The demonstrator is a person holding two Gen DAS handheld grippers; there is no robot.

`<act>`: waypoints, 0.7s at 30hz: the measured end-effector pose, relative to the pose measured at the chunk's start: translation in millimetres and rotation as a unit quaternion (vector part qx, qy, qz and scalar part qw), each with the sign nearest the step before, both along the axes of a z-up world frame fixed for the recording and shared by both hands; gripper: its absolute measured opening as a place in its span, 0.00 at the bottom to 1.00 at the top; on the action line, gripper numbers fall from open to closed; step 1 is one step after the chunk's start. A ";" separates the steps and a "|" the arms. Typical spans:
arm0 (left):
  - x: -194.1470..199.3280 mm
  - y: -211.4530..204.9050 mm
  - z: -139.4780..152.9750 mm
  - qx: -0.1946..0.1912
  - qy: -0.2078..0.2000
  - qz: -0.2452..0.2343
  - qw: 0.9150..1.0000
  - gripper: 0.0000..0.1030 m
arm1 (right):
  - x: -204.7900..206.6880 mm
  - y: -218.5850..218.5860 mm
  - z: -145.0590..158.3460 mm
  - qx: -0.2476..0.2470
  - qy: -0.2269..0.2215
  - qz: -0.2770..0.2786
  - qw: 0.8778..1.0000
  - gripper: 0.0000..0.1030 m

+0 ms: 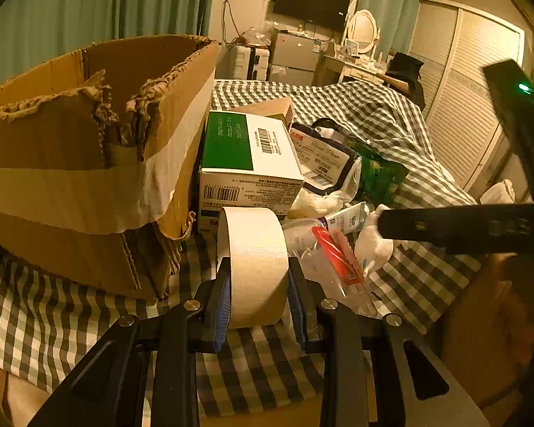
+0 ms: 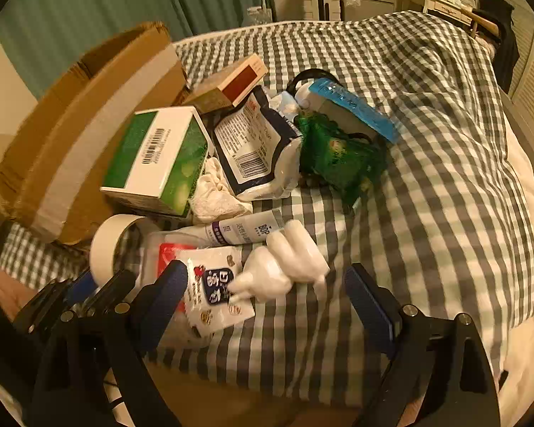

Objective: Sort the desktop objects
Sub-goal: 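Carry the masking tape with the left tool into the box while the right carries the toy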

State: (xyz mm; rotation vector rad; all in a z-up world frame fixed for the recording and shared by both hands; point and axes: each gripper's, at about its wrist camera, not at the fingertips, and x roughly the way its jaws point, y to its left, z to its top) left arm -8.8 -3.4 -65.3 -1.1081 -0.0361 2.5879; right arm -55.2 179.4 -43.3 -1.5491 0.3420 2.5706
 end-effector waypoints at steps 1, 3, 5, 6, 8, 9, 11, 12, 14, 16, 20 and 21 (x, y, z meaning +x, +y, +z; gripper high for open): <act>-0.3 0.8 -0.6 -0.001 0.000 0.000 1.000 0.28 | -3.8 -1.4 -3.1 0.001 -0.009 0.000 1.000 0.88; -0.3 1.2 -1.2 -0.003 0.001 -0.001 1.000 0.28 | -12.5 -3.4 -10.7 -0.001 -0.029 -0.003 1.000 0.86; -1.5 1.9 -3.0 -0.005 0.006 -0.001 1.000 0.28 | -18.1 -3.4 -16.2 0.010 -0.042 -0.012 0.999 0.84; -2.2 3.0 -3.7 -0.008 0.010 -0.001 1.000 0.28 | -19.6 -3.5 -17.8 0.014 -0.044 -0.014 0.999 0.84; -4.3 4.7 -4.5 -0.010 0.017 -0.004 1.000 0.28 | -22.8 -2.6 -21.0 0.023 -0.051 -0.020 0.998 0.84; -6.3 5.3 -5.3 -0.011 0.016 -0.003 1.000 0.28 | -25.6 -2.9 -22.8 0.030 -0.057 -0.023 0.998 0.84; -10.7 4.9 -8.5 -0.015 0.014 0.006 1.000 0.28 | -27.9 -3.9 -25.8 0.044 -0.066 -0.026 0.997 0.82; -12.8 2.9 -10.8 -0.012 0.012 0.010 1.000 0.28 | -28.4 -4.5 -26.4 0.056 -0.068 -0.030 0.996 0.70; -16.6 0.3 -16.3 -0.009 0.000 0.010 1.000 0.29 | -26.8 0.0 -25.7 0.055 -0.065 -0.045 0.995 0.56; -15.2 -2.4 -19.1 -0.003 0.003 0.007 1.000 0.28 | -24.5 5.1 -23.2 0.042 -0.058 -0.049 0.996 0.55; -10.0 -4.7 -15.8 -0.003 0.007 0.003 1.000 0.28 | -19.0 6.2 -18.7 0.033 -0.044 -0.048 0.997 0.55; -7.9 -5.5 -14.2 -0.002 0.007 0.003 1.000 0.28 | -16.8 6.5 -16.9 0.029 -0.038 -0.049 0.998 0.55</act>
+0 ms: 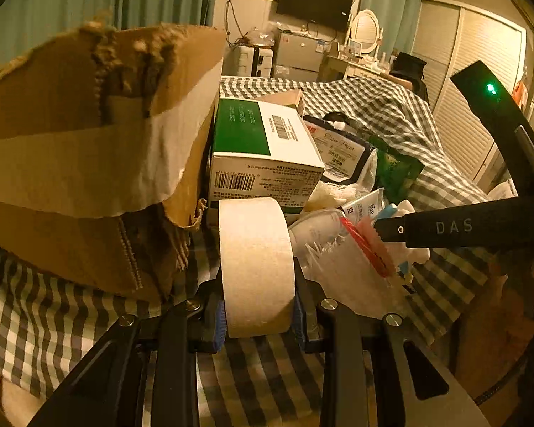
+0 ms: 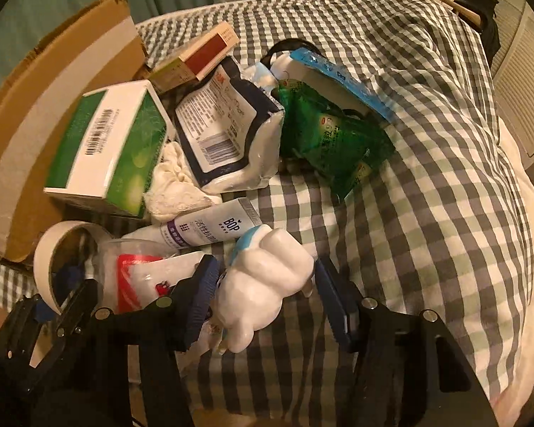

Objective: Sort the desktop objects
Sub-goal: 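Carry the masking tape with the left tool into the box while the right carries the toy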

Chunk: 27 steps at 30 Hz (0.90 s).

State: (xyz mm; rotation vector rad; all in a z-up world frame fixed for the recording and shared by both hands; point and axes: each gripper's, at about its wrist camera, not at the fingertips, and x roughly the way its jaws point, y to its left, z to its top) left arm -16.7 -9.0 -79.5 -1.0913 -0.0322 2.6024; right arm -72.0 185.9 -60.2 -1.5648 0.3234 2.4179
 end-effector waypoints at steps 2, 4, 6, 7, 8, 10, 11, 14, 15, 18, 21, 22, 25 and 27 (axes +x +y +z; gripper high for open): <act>4.7 -1.6 2.8 0.000 0.004 0.000 1.000 0.28 | 4.9 -0.1 4.4 -0.002 0.009 0.000 1.000 0.55; 8.4 -2.9 5.2 0.000 0.006 0.001 1.000 0.28 | 11.4 -0.5 11.0 -0.007 0.023 0.002 1.000 0.55; 11.0 -3.5 8.3 0.002 0.007 0.003 1.000 0.28 | 17.2 -2.3 14.9 -0.006 0.029 0.002 1.000 0.55; 13.5 -4.7 11.3 0.003 0.010 0.005 1.000 0.28 | 20.1 -4.3 15.7 -0.012 0.034 0.004 0.999 0.55; 14.8 -4.6 13.8 0.004 0.012 0.004 1.000 0.28 | 22.5 -4.1 15.9 -0.023 0.036 0.005 0.999 0.55; 18.5 -4.4 19.9 0.003 0.017 0.004 1.000 0.28 | 33.3 -10.0 21.2 -0.034 0.044 0.008 0.998 0.55; 19.5 -3.4 22.7 0.002 0.017 0.004 1.000 0.28 | 39.9 -13.6 24.6 -0.036 0.047 0.009 0.998 0.55; 24.9 -2.8 35.9 0.001 0.018 0.005 1.000 0.28 | 47.5 -12.6 32.7 -0.051 0.060 0.010 0.997 0.55; 26.9 -2.2 41.5 0.003 0.021 0.003 1.000 0.28 | 50.9 -12.6 36.4 -0.055 0.065 0.009 0.996 0.55; 34.6 0.3 62.1 0.011 0.042 -0.001 0.999 0.28 | 65.0 -19.5 56.0 -0.053 0.084 0.014 0.995 0.55; 41.0 1.8 82.9 0.019 0.066 -0.007 0.998 0.28 | 76.2 -27.9 76.2 -0.050 0.102 0.023 0.993 0.55; 42.7 3.1 89.0 0.017 0.073 -0.007 0.997 0.28 | 76.2 -29.2 79.9 -0.049 0.106 0.026 0.993 0.55; 46.9 2.3 104.4 0.011 0.095 -0.004 0.995 0.28 | 74.5 -31.8 93.3 -0.066 0.122 0.036 0.990 0.55; 50.3 -1.1 113.3 0.014 0.109 -0.002 0.994 0.28 | 73.2 -35.8 102.9 -0.063 0.132 0.045 0.988 0.55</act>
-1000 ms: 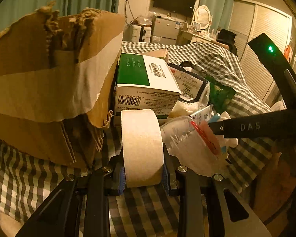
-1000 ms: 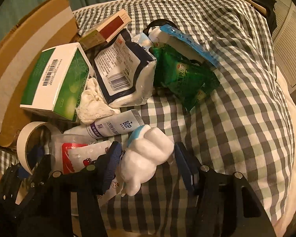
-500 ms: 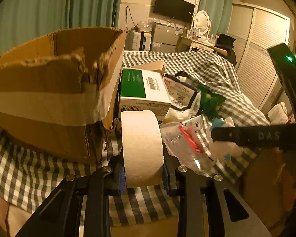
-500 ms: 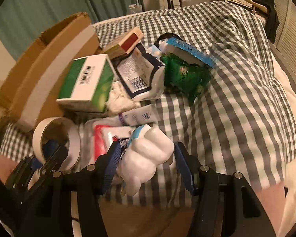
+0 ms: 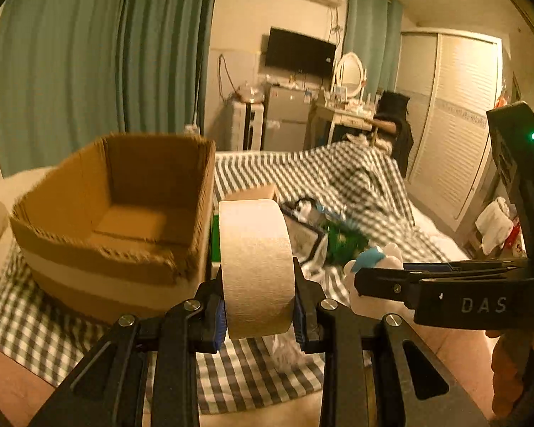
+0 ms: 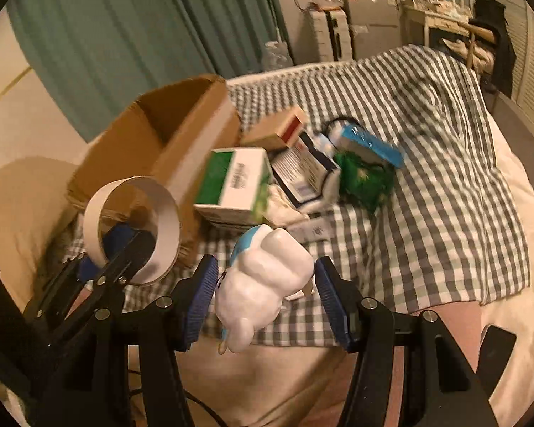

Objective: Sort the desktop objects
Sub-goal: 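Carry the masking tape with the left tool into the box while the right carries the toy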

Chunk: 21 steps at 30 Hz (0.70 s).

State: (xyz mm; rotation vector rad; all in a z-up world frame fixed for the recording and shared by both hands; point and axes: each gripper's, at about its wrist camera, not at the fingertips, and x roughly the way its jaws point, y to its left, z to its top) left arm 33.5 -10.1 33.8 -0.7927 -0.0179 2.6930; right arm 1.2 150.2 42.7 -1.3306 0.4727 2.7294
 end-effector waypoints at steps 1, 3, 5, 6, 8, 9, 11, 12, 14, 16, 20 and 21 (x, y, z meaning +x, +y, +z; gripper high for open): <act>0.4 -2.3 4.6 0.000 0.004 0.003 1.000 0.28 | 0.6 -3.0 5.3 0.004 0.005 0.004 1.000 0.55; 1.3 -6.1 12.3 0.005 0.009 0.006 1.000 0.28 | 0.0 -9.1 15.2 0.006 0.015 0.012 1.000 0.55; -2.0 -9.1 18.7 0.008 0.013 0.005 1.000 0.28 | -2.0 -17.0 24.8 0.012 0.026 0.022 0.999 0.55; -2.8 -12.1 23.2 0.008 0.015 0.008 1.000 0.28 | -2.8 -20.9 29.0 0.015 0.030 0.027 0.999 0.55; -4.3 -19.0 30.0 0.010 0.021 0.012 1.000 0.28 | -2.2 -27.8 35.9 0.016 0.039 0.038 0.998 0.55; -4.8 -22.2 33.4 0.011 0.023 0.015 1.000 0.28 | -3.0 -32.4 39.8 0.016 0.043 0.045 0.998 0.55; -7.6 -32.0 41.1 0.018 0.026 0.025 0.999 0.28 | -7.7 -41.3 47.2 0.015 0.054 0.059 0.997 0.55; -9.7 -37.9 44.3 0.024 0.025 0.029 0.999 0.28 | -11.1 -46.5 51.9 0.013 0.059 0.068 0.996 0.55; -17.3 -51.7 53.1 0.034 0.031 0.044 0.998 0.28 | -18.9 -54.4 59.1 0.011 0.069 0.084 0.994 0.55; -26.2 -63.3 61.9 0.035 0.044 0.054 0.997 0.28 | -29.4 -63.6 66.5 0.012 0.081 0.098 0.992 0.55; -54.0 -86.9 76.8 0.046 0.056 0.065 0.995 0.28 | -60.1 -76.7 73.8 0.015 0.096 0.119 0.988 0.55; -60.3 -95.2 79.4 0.050 0.059 0.071 0.994 0.28 | -68.4 -79.2 73.9 0.018 0.099 0.122 0.987 0.55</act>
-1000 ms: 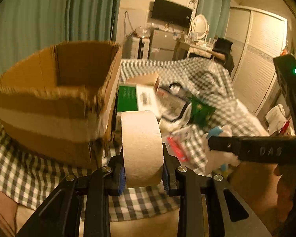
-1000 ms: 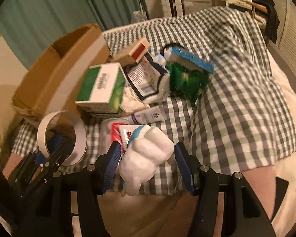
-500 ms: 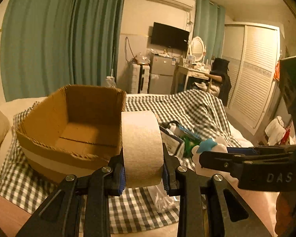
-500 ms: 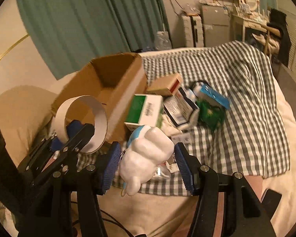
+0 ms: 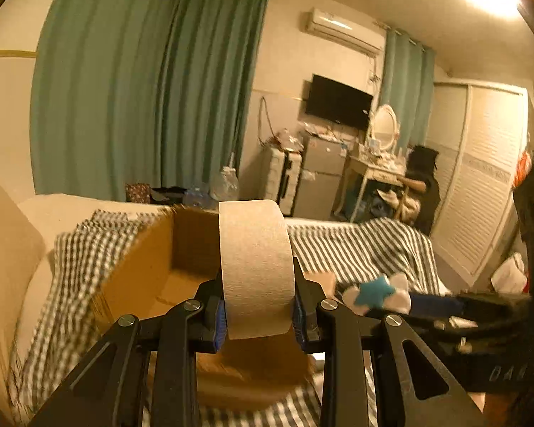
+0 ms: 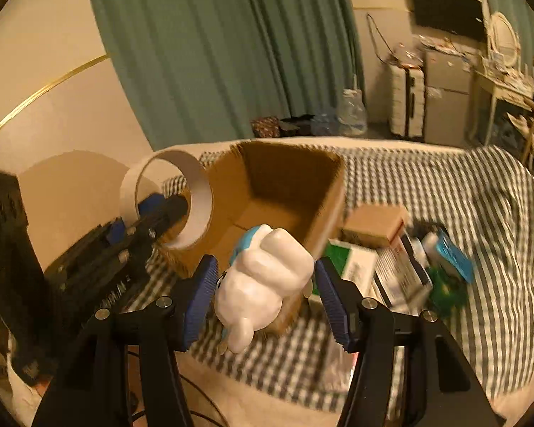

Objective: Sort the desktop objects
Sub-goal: 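Carry the masking tape with the left tool into the box while the right carries the toy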

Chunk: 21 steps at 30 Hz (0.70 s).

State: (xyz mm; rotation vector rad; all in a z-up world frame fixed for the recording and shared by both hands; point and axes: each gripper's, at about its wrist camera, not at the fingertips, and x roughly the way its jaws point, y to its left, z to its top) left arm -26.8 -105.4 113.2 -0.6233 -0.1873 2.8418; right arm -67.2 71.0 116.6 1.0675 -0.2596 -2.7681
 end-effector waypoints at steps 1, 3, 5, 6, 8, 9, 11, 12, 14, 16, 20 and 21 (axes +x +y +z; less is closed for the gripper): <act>-9.6 -6.3 1.9 0.003 -0.001 0.004 1.000 0.28 | -9.2 -2.4 -0.5 0.002 0.002 0.002 1.000 0.55; -24.6 -13.9 0.2 0.006 -0.011 0.008 1.000 0.28 | -28.6 -4.7 -4.2 0.002 -0.001 0.002 1.000 0.55; -39.2 -21.7 -9.7 0.010 -0.031 0.017 0.999 0.28 | -44.0 -6.1 -10.2 0.000 0.002 0.001 1.000 0.55; -43.2 -25.0 -16.4 0.016 -0.038 0.022 0.999 0.28 | -49.3 -8.6 -13.1 0.007 0.008 -0.006 1.000 0.55; -48.6 -31.0 -35.7 0.020 -0.052 0.025 0.998 0.28 | -59.1 -12.1 -24.3 0.022 0.008 -0.015 1.000 0.55; -50.8 -33.6 -46.9 0.019 -0.062 0.026 0.998 0.28 | -62.8 -14.6 -29.6 0.019 0.004 -0.011 1.000 0.55; -54.1 -37.7 -57.9 0.018 -0.073 0.025 0.997 0.28 | -71.9 -16.9 -42.9 0.012 -0.008 -0.001 1.000 0.55; -56.4 -41.0 -62.0 0.015 -0.076 0.029 0.997 0.28 | -75.1 -18.7 -49.9 0.017 -0.008 -0.003 1.000 0.55; -57.3 -44.3 -67.8 0.001 -0.072 0.034 0.997 0.28 | -78.8 -24.2 -56.9 0.037 -0.007 -0.001 0.999 0.55; -57.9 -45.2 -70.0 -0.013 -0.076 0.032 0.997 0.30 | -79.8 -27.8 -59.2 0.045 -0.003 0.003 0.999 0.56; -55.2 -50.0 -65.2 -0.006 -0.068 0.036 0.997 0.70 | -80.4 -23.0 -56.9 0.029 0.007 -0.004 1.000 0.76; -53.8 -50.9 -64.4 -0.009 -0.063 0.046 0.997 0.78 | -78.7 -20.7 -53.8 0.028 0.012 -0.012 0.999 0.80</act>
